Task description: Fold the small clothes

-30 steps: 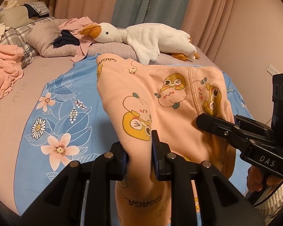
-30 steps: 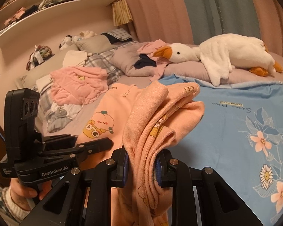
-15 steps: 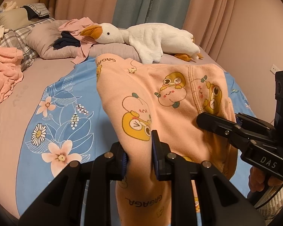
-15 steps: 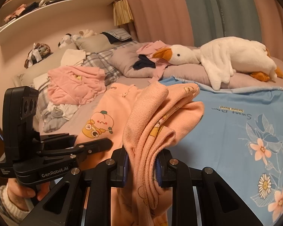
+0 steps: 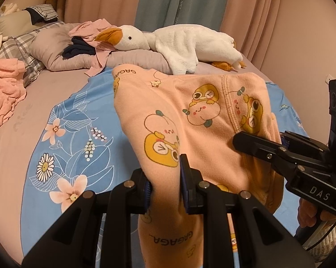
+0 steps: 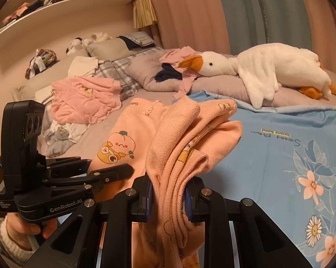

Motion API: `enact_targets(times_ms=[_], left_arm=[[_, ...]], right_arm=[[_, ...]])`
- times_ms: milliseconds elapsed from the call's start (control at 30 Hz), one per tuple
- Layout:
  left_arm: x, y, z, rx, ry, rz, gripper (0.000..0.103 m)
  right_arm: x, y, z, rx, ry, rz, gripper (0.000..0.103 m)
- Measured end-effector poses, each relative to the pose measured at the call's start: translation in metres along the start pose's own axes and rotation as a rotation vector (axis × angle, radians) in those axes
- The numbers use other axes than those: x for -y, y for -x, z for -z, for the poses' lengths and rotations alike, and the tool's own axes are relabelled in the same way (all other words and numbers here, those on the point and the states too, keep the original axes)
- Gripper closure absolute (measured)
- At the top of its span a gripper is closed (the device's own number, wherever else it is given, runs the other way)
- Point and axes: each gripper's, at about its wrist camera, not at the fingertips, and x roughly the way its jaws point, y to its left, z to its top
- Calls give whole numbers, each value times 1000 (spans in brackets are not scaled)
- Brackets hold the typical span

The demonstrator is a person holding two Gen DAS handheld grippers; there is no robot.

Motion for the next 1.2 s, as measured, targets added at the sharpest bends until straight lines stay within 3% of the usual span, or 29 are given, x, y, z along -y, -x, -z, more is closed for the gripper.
enact_targets(times_ms=[1200], left_arm=[[-26,-56,-8,-58,9,-41,81]], right_arm=[[1,-53,-3,-69,4,18,79]])
